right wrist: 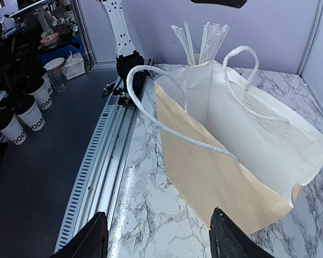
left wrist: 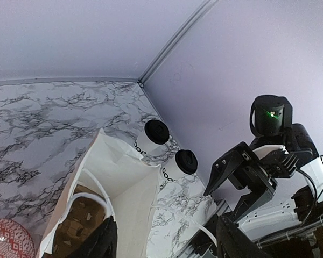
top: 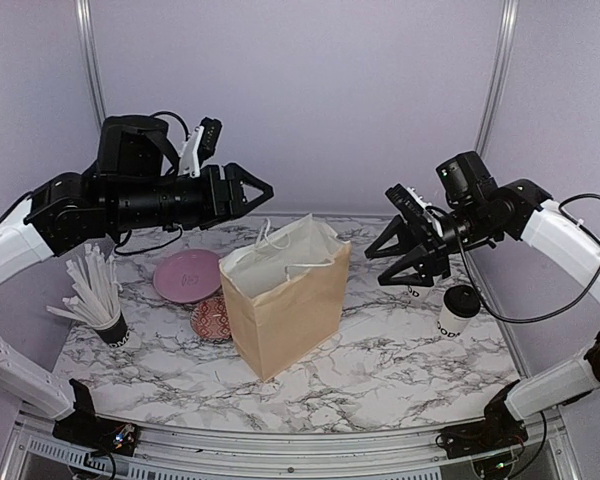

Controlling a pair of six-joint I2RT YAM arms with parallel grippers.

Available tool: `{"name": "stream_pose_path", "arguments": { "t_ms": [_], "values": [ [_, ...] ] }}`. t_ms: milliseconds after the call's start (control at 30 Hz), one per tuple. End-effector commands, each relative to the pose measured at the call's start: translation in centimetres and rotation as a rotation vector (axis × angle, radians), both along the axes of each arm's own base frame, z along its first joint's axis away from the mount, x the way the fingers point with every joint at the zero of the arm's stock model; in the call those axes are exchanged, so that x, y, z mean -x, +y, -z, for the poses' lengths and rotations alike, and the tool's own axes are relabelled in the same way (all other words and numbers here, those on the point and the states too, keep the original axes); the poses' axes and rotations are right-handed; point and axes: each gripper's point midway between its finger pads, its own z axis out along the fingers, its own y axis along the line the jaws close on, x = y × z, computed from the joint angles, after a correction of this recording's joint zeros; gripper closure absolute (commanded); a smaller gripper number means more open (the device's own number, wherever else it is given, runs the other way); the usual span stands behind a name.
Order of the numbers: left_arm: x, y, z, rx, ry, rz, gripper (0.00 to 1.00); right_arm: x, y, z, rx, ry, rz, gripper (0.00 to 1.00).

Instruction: Pack the takeout coffee

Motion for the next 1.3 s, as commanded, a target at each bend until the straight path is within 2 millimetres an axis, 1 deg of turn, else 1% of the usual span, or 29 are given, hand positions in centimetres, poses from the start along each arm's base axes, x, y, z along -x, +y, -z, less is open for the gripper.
{"name": "stream_pose_path", "arguments": {
  "t_ms": [0, 100, 167, 233, 267, 367, 500, 567, 667, 733, 833, 900, 967, 1100, 1167, 1200, 1267],
  "values": [
    [-0.5, 5.9, -0.4, -0.282, -0.153, -0.114, 0.30, 0.3, 0.1, -0.5, -0.010, -0.023, -0.006, 0.38],
    [-0.5, 7.4, 2.3, -0.445, -0.149, -0.114, 0.22, 0.4, -0.1, -0.2, -0.003, -0.026, 0.000, 0.38],
    [-0.5, 7.8, 4.2, -0.537, -0.148, -0.098, 0.20, 0.3, -0.1, 0.0, 0.001, -0.027, 0.003, 0.38],
    [-0.7, 7.6, 6.1, -0.605, -0.154, -0.065, 0.20, 0.3, 0.0, 0.2, 0.004, -0.026, 0.003, 0.38],
    [-0.8, 7.1, 7.2, -0.648, -0.153, -0.039, 0.19, 0.2, 0.0, 0.2, 0.004, -0.024, 0.003, 0.38],
    [-1.1, 5.7, 9.0, -0.727, -0.159, 0.038, 0.19, 0.1, 0.0, 0.2, 0.007, -0.021, 0.001, 0.38],
    [-1.1, 2.7, 9.3, -0.745, -0.189, 0.141, 0.18, 0.1, -0.1, 0.4, 0.015, -0.024, 0.005, 0.38],
    [-1.5, 1.6, 9.4, -0.758, -0.200, 0.157, 0.17, 0.1, -0.1, 0.5, 0.020, -0.026, 0.009, 0.38],
    [-2.3, 0.3, 10.0, -0.776, -0.201, 0.170, 0.15, 0.0, -0.1, 0.6, 0.021, -0.026, 0.010, 0.38],
    [-3.3, -0.2, 10.4, -0.797, -0.195, 0.139, 0.14, 0.0, 0.0, 0.7, 0.022, -0.025, 0.010, 0.38],
    [-3.9, -1.1, 10.6, -0.782, -0.176, 0.134, 0.15, -0.2, 0.0, 0.7, 0.024, -0.020, 0.011, 0.38],
    [-4.3, -1.5, 11.0, -0.760, -0.139, 0.140, 0.19, -0.2, 0.0, 0.8, 0.027, -0.020, 0.010, 0.38],
    [-4.5, -1.5, 11.4, -0.739, -0.104, 0.141, 0.28, -0.2, 0.0, 0.9, 0.028, -0.019, 0.011, 0.38],
    [-5.4, -0.4, 12.0, -0.702, -0.028, 0.101, 0.41, -0.2, 0.1, 1.0, 0.029, -0.014, 0.010, 0.39],
    [-5.7, -0.1, 12.1, -0.683, -0.003, 0.103, 0.50, -0.3, 0.1, 1.1, 0.029, -0.014, 0.009, 0.39],
    [-5.8, -0.1, 12.1, -0.677, 0.002, 0.104, 0.55, -0.2, 0.1, 1.1, 0.028, -0.011, 0.009, 0.39],
    [-6.0, -0.1, 11.9, -0.668, 0.004, 0.109, 0.60, -0.3, 0.1, 1.1, 0.025, -0.009, 0.009, 0.40]
  ]
}}
